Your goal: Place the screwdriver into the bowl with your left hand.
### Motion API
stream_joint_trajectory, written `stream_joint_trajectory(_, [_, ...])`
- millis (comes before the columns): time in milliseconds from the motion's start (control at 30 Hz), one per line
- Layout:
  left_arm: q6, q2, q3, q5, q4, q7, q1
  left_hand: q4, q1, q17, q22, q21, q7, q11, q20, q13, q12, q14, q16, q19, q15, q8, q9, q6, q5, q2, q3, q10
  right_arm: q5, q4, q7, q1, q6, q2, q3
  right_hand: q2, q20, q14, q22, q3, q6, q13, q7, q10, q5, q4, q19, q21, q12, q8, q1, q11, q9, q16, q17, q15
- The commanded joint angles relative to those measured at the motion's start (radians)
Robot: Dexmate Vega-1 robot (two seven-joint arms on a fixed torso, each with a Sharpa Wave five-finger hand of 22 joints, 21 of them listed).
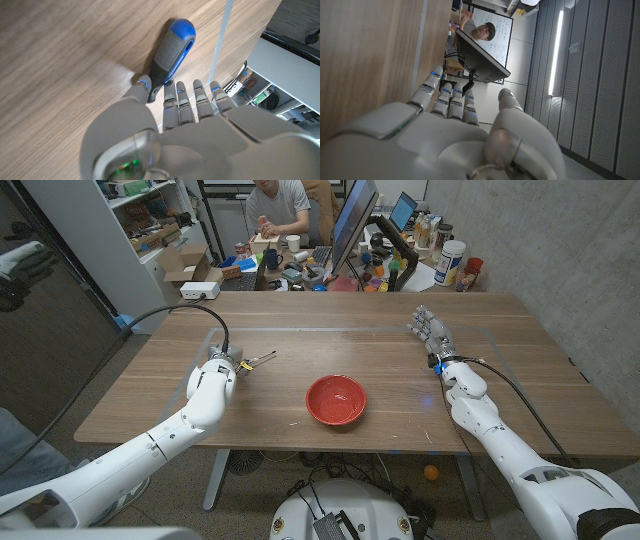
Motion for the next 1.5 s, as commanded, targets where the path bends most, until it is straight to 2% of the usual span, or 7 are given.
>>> stream_joint_trajectory(33, [0.003, -0.012, -0.001, 0.010, 0.008, 0.014, 0.006, 0.000, 0.057, 0.003, 0.003, 0.003, 0.000, -0.011, 0.003, -0.001, 0.003, 0.017, 0.003, 0.010, -0.005, 0.005, 0.004, 0.026, 0.022, 0.016, 0.031, 0.026, -0.001, -0.012, -0.005, -0.002, 0.004, -0.005, -0.002, -0.006, -0.001, 0.006, 0.003, -0.005, 0.004, 0.003, -0.003, 0.003, 0.002, 0.001, 0.000, 0.003, 0.001, 0.000, -0.007, 0.003, 0.004, 0.000, 0.000, 0.002])
stream_joint_trajectory(100, [0.003, -0.012, -0.001, 0.013, 0.009, 0.017, 0.007, 0.000, 0.086, 0.002, 0.003, 0.005, 0.001, -0.008, 0.001, -0.001, 0.004, 0.029, 0.004, 0.020, -0.010, 0.007, 0.005, 0.050, 0.032, 0.021, 0.042, 0.040, 0.000, -0.009, -0.004, 0.000, 0.006, -0.003, -0.002, -0.006, 0.000, 0.006, 0.003, -0.006, 0.005, 0.003, -0.003, 0.003, 0.002, 0.001, 0.000, 0.002, 0.001, 0.000, -0.008, 0.003, 0.005, 0.000, 0.000, 0.002])
stream_joint_trajectory(233, [0.015, -0.021, -0.002, 0.019, 0.014, 0.027, 0.011, 0.000, 0.128, 0.002, 0.003, 0.008, 0.003, -0.019, 0.002, -0.001, 0.007, 0.044, 0.005, 0.031, -0.018, 0.008, 0.006, 0.079, 0.046, 0.035, 0.061, 0.063, 0.001, -0.002, -0.002, 0.003, 0.006, 0.000, -0.004, -0.006, 0.000, 0.007, 0.003, -0.006, 0.004, 0.003, -0.003, 0.002, 0.002, 0.001, 0.000, 0.003, 0.000, 0.000, -0.008, 0.003, 0.004, 0.000, 0.000, 0.002])
stream_joint_trajectory(367, [0.025, -0.028, -0.011, 0.009, 0.015, 0.075, 0.025, 0.010, 0.183, 0.005, 0.003, 0.013, 0.001, -0.043, -0.007, -0.001, 0.014, 0.084, 0.015, 0.057, -0.036, 0.018, 0.010, 0.157, 0.056, 0.049, 0.081, 0.111, 0.001, 0.000, -0.001, 0.004, 0.003, 0.000, -0.006, -0.006, 0.000, 0.006, 0.003, -0.006, 0.004, 0.003, -0.003, 0.003, 0.002, 0.001, -0.001, 0.002, 0.001, 0.000, -0.008, 0.004, 0.004, 0.000, -0.001, 0.001])
stream_joint_trajectory(400, [0.026, -0.029, -0.011, 0.008, 0.015, 0.082, 0.026, 0.010, 0.191, 0.005, 0.003, 0.014, -0.007, -0.052, -0.009, -0.001, 0.017, 0.088, 0.016, 0.060, -0.037, 0.018, 0.011, 0.166, 0.056, 0.049, 0.083, 0.124, 0.001, -0.002, -0.002, 0.003, 0.002, 0.000, -0.006, -0.006, 0.000, 0.006, 0.003, -0.006, 0.004, 0.003, -0.004, 0.002, 0.002, 0.001, -0.001, 0.002, 0.000, 0.000, -0.008, 0.004, 0.004, 0.000, -0.001, 0.001])
stream_joint_trajectory(967, [0.037, -0.039, -0.013, -0.036, 0.021, 0.173, 0.029, 0.017, 0.212, 0.004, 0.003, 0.014, -0.016, -0.055, -0.016, 0.000, 0.016, 0.106, 0.017, 0.071, -0.044, 0.013, 0.015, 0.198, 0.056, 0.047, 0.082, 0.145, -0.004, -0.032, -0.013, -0.008, -0.008, -0.007, -0.010, -0.006, 0.000, 0.006, 0.003, -0.008, 0.004, 0.003, -0.005, 0.002, 0.002, 0.001, -0.002, 0.002, 0.000, 0.000, -0.009, 0.003, 0.004, 0.000, -0.001, 0.001])
stream_joint_trajectory(1500, [0.055, -0.048, -0.016, -0.090, 0.020, 0.323, 0.044, 0.020, 0.219, 0.004, 0.003, 0.015, -0.020, -0.060, -0.016, 0.001, 0.016, 0.116, 0.018, 0.078, -0.044, 0.006, 0.017, 0.202, 0.055, 0.047, 0.078, 0.159, -0.015, -0.066, -0.028, -0.016, -0.014, -0.016, -0.017, -0.006, 0.000, 0.006, 0.003, -0.009, 0.004, 0.003, -0.003, 0.002, 0.002, 0.001, -0.002, 0.002, 0.000, 0.000, -0.009, 0.003, 0.004, 0.000, -0.002, 0.001])
